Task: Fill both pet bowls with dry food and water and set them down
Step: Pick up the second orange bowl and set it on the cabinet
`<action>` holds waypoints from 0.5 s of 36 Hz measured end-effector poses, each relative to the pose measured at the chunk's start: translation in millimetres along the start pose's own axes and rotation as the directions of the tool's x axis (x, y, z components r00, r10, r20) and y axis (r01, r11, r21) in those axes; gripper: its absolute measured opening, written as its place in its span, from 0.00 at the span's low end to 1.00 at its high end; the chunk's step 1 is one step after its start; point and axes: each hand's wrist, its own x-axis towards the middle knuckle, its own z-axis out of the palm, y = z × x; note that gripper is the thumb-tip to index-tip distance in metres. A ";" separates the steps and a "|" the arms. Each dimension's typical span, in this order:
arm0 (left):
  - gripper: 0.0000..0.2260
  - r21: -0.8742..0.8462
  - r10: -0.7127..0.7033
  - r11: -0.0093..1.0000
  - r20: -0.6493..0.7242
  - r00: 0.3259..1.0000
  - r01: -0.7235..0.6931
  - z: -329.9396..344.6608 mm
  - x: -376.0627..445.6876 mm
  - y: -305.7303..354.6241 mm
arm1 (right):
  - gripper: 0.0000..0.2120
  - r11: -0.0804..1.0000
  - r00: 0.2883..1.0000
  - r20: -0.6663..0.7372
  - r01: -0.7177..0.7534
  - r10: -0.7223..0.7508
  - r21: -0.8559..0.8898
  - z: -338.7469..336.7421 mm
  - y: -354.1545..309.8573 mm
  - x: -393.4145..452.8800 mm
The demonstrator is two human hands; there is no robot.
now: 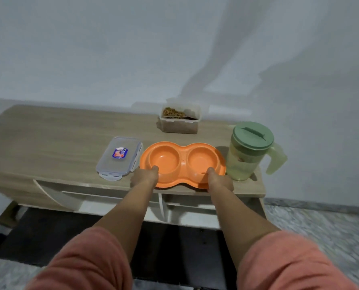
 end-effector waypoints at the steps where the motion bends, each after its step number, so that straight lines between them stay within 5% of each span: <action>1: 0.25 0.016 -0.001 1.000 0.020 1.000 0.001 3.2 11.1 -1.2 | 0.29 1.000 1.000 -0.010 -0.001 0.001 -0.003 4.4 -1.8 3.0; 18: 0.25 0.267 0.019 0.961 0.182 0.983 -0.068 7.8 77.3 9.0 | 0.30 0.989 0.984 -0.140 -0.123 0.111 -0.077 45.4 -14.8 18.2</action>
